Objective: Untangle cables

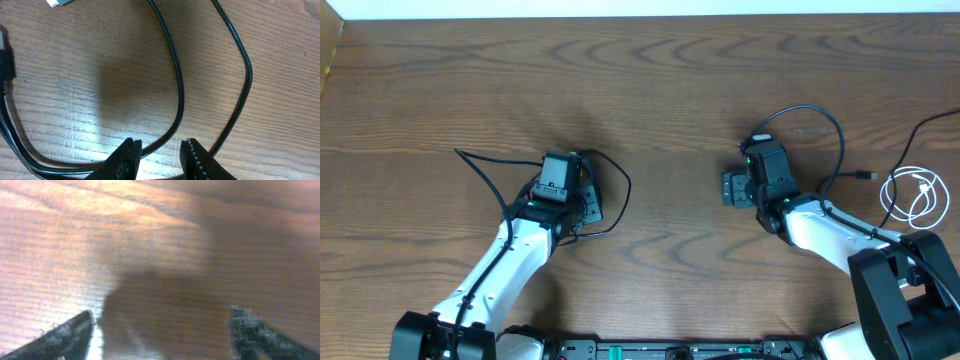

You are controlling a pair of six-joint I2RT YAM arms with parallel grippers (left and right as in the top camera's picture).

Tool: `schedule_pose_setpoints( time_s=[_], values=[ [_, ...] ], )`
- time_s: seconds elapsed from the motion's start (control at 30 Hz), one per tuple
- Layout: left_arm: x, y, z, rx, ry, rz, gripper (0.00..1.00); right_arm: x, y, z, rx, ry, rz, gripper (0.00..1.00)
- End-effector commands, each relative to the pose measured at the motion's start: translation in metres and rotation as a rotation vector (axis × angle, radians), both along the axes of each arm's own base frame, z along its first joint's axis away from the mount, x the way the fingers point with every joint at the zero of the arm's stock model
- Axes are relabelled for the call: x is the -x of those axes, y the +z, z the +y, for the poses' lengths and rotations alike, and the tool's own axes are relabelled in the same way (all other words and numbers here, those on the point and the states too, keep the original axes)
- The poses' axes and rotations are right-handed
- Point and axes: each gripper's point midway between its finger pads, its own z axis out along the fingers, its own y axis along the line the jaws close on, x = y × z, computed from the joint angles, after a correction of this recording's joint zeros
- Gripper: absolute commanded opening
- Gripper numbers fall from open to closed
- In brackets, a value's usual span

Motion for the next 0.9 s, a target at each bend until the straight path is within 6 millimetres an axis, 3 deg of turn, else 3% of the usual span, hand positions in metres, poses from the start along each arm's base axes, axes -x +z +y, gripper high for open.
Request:
schedule_pose_setpoints(
  time_s=[0.0,0.1,0.2,0.33,0.37,0.47,0.67,0.87],
  values=[
    [0.001,0.0,0.004,-0.014,0.001,-0.003,0.33,0.007,-0.007,0.007,-0.026,0.031,0.03,0.69],
    [0.001,0.0,0.004,-0.014,0.001,-0.002,0.33,0.005,-0.005,0.01,-0.041,0.041,0.023,0.42],
    [0.001,-0.001,0.004,-0.015,0.001,0.001,0.33,0.002,0.001,0.021,-0.09,0.073,0.015,0.22],
    [0.001,-0.001,0.004,-0.015,0.001,0.001,0.32,0.004,0.02,0.06,-0.295,0.166,0.043,0.01],
    [0.001,-0.001,0.004,-0.016,0.002,0.0,0.3,0.006,0.025,0.07,-0.36,0.183,0.06,0.01],
    [0.001,-0.001,0.004,-0.016,0.002,0.0,0.08,0.018,0.037,0.096,-0.52,0.234,0.116,0.01],
    [0.0,-0.006,0.013,-0.066,0.024,0.004,0.08,0.028,0.038,0.112,-0.538,0.258,0.134,0.01],
    [-0.002,-0.023,0.026,-0.143,0.058,0.037,0.08,0.031,0.043,0.129,-0.532,0.299,0.105,0.01]
  ],
)
